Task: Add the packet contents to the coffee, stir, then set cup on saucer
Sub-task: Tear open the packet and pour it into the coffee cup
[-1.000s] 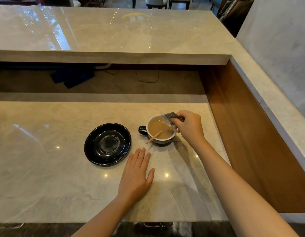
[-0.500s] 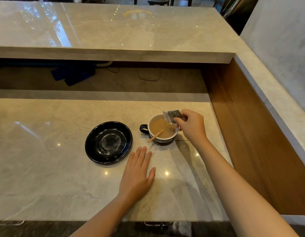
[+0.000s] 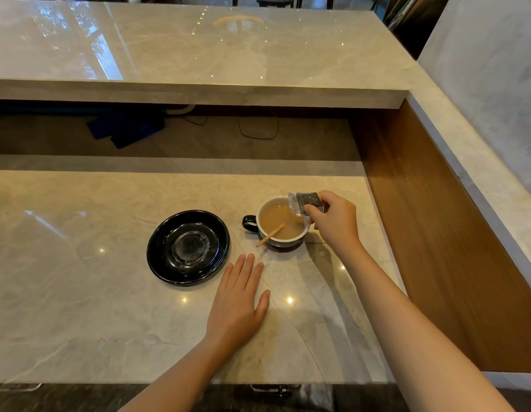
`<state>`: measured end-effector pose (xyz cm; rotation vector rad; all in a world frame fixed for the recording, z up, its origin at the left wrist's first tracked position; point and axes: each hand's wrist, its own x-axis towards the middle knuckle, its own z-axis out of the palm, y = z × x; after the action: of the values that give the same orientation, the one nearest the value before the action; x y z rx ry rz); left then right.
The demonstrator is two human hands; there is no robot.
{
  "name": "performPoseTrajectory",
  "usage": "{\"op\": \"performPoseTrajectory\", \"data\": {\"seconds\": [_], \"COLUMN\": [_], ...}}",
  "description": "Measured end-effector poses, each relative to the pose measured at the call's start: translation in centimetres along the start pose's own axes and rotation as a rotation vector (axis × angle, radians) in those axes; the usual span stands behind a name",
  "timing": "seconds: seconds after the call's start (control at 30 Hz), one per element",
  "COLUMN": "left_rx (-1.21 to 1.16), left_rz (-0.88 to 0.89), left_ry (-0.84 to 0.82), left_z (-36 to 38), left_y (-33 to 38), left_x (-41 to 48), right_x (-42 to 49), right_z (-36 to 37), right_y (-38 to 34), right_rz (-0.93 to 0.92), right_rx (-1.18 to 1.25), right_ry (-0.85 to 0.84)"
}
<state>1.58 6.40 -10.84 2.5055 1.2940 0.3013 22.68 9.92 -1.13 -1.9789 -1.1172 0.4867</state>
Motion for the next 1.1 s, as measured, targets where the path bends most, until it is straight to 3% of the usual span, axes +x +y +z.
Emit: {"op": "performPoseTrajectory", "data": {"seconds": [1.1], "left_rx": [-0.001], "left_rz": [-0.02], "left_ry": [-0.023], "left_z": [-0.04], "left_y": [-0.02], "left_x": [-0.04], "right_x": [-0.29], "right_z": [0.41], "right_y": [-0.05], "right_rz": [-0.055], "right_rx": [0.067], "right_ry": [0.02]}}
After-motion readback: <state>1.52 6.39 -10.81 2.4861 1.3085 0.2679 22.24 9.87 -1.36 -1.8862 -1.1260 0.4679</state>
